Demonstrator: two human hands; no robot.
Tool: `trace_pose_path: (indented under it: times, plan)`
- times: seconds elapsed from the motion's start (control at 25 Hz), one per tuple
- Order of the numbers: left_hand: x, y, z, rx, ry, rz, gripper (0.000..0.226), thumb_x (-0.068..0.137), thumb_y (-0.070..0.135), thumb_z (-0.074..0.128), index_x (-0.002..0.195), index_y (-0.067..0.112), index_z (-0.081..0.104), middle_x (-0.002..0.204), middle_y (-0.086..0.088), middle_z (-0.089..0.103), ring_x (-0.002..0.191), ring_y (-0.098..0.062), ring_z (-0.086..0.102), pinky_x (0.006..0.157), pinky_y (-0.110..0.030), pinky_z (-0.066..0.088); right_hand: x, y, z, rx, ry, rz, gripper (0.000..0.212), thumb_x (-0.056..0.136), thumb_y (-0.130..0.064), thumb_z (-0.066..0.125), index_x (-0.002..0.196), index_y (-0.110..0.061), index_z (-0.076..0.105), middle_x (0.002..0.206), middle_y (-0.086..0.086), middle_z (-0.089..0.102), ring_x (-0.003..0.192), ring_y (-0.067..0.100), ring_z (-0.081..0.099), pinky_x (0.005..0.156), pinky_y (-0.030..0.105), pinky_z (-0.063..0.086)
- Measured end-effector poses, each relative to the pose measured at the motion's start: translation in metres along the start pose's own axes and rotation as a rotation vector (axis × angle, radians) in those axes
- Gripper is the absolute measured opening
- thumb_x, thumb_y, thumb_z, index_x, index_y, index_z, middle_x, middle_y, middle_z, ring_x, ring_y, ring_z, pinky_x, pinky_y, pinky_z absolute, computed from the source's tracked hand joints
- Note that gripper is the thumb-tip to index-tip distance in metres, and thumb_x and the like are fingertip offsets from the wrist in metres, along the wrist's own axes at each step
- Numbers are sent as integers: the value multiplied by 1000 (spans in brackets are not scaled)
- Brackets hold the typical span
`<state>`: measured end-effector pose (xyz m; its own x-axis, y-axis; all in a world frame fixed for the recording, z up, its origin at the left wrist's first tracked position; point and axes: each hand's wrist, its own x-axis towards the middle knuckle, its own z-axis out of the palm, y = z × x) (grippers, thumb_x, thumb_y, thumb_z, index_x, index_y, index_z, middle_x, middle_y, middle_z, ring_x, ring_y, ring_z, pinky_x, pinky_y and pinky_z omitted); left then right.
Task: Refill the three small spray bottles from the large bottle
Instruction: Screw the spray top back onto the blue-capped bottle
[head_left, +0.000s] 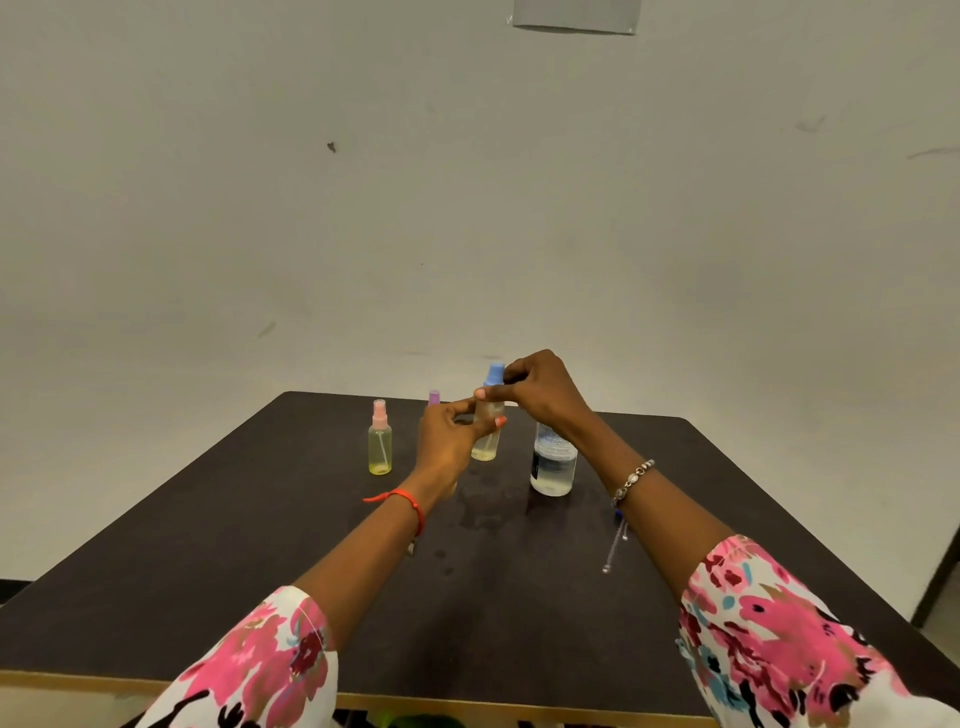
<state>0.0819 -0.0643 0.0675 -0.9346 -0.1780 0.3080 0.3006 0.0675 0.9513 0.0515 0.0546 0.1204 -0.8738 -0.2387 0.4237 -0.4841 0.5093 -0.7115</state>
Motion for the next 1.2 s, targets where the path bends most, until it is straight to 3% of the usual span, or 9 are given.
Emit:
trace_pose_path:
  times: [0.08,0.16,0.24,0.4,0.48,0.6,0.68,0.84,1.2]
  plan:
    - [2,-5,1,-15,16,-3,35,74,9,72,108,2,66,94,-5,65,89,-15,59,65,-11,42,1,2,6,-4,11,14,35,72,-24,76,49,-10,54,47,4,41,46,14,33,50,21,28]
    - [7,-12,0,-52,33,-9,32,73,7,73,104,3,68,92,-6,66,91,-18,62,71,-16,47,3,6,12,0,-33,41,24,71,-25,76,64,-7,63,58,6,54,53,14,46,55,22,37]
    - [7,-15,-2,-86,43,8,28,74,4,71,101,3,68,92,-9,68,92,-21,64,74,-19,51,-2,10,15,3,-79,65,31,71,-26,77,88,-1,67,77,11,65,62,14,56,61,21,45]
    - [11,-25,-3,-86,-41,-16,44,73,-2,70,116,0,59,105,-11,65,89,-15,63,69,-10,52,-2,25,30,35,0,112,34,73,-20,75,99,0,67,89,14,68,71,18,63,64,21,49]
    - [16,-39,-4,-70,-79,-92,66,69,-1,74,130,0,46,126,-13,57,113,-20,57,90,-22,51,4,39,39,16,65,159,33,73,-18,75,98,3,66,90,16,68,78,25,64,67,25,50]
    - [27,-61,-13,-36,-52,-195,78,68,1,75,136,1,37,140,-12,46,130,-25,43,106,-38,40,17,60,53,-12,158,209,19,72,-7,74,84,5,63,77,12,59,64,19,53,51,7,38]
    - [35,-74,-22,-37,-38,-232,76,69,1,75,135,1,38,139,-13,47,129,-25,44,107,-39,40,26,75,62,-33,208,234,16,72,-3,72,83,4,63,80,14,61,70,21,54,52,9,36]
    - [52,-98,-34,-38,-5,-284,72,69,1,74,133,-2,40,134,-17,51,125,-26,49,107,-42,40,49,108,89,-101,229,284,21,74,-4,69,91,5,60,100,22,64,89,33,60,71,34,46]
    - [70,-128,-32,-39,20,-327,68,70,3,74,131,-3,43,132,-15,52,124,-24,49,102,-30,40,61,134,106,-183,194,354,31,81,-5,63,107,4,49,116,24,53,99,34,54,73,31,38]
